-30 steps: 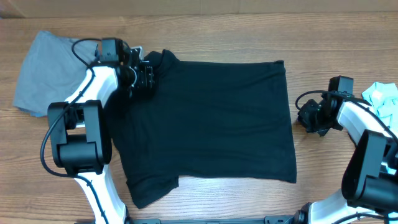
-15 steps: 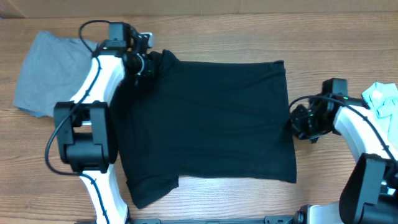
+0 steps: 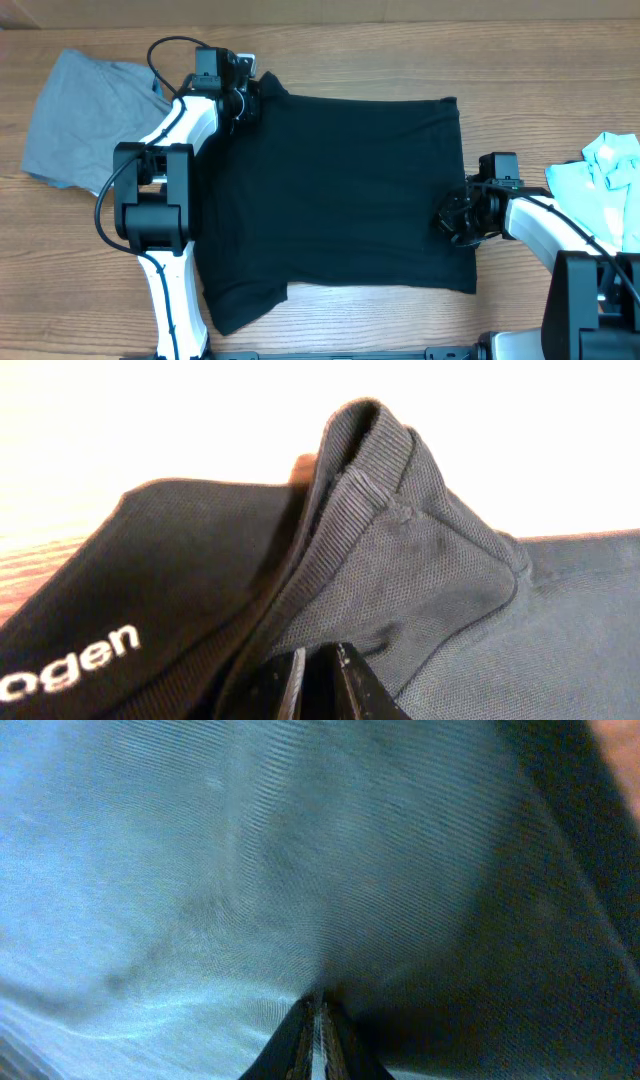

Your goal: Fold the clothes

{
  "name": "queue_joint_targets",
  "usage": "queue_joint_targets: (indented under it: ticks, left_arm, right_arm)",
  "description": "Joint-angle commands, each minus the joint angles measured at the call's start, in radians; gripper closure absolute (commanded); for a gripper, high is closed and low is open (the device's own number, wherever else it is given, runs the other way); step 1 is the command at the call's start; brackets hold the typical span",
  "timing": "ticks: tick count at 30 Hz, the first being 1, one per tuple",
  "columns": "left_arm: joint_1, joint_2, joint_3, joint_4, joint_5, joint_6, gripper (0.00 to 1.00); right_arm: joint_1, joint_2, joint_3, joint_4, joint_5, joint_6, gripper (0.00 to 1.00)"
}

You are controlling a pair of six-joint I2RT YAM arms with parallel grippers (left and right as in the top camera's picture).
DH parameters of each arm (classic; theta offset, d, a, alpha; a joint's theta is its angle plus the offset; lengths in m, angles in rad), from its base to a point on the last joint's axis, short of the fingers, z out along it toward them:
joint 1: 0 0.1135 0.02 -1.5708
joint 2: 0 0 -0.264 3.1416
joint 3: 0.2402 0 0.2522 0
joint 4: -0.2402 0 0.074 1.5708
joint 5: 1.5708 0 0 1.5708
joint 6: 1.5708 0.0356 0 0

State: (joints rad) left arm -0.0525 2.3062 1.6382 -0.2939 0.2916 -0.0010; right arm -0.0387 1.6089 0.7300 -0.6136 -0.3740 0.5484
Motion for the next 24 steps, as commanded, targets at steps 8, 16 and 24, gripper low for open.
queue_joint_targets:
  ticks: [8,16,24]
  left_arm:
    - [0.051,0.035,0.135,-0.022,-0.017,-0.125,0.84]
    - [0.054,-0.005,0.438,-0.423,0.069,-0.01,0.74]
    - [0.054,-0.204,0.719,-0.88,0.05,0.031,0.64]
  right_arm:
    - [0.004,-0.007,-0.014,-0.046,0.036,-0.058,0.83]
    - [0.004,-0.182,0.072,-0.098,-0.01,-0.142,0.79]
    - [0.004,-0.464,0.135,-0.172,-0.014,-0.163,0.71]
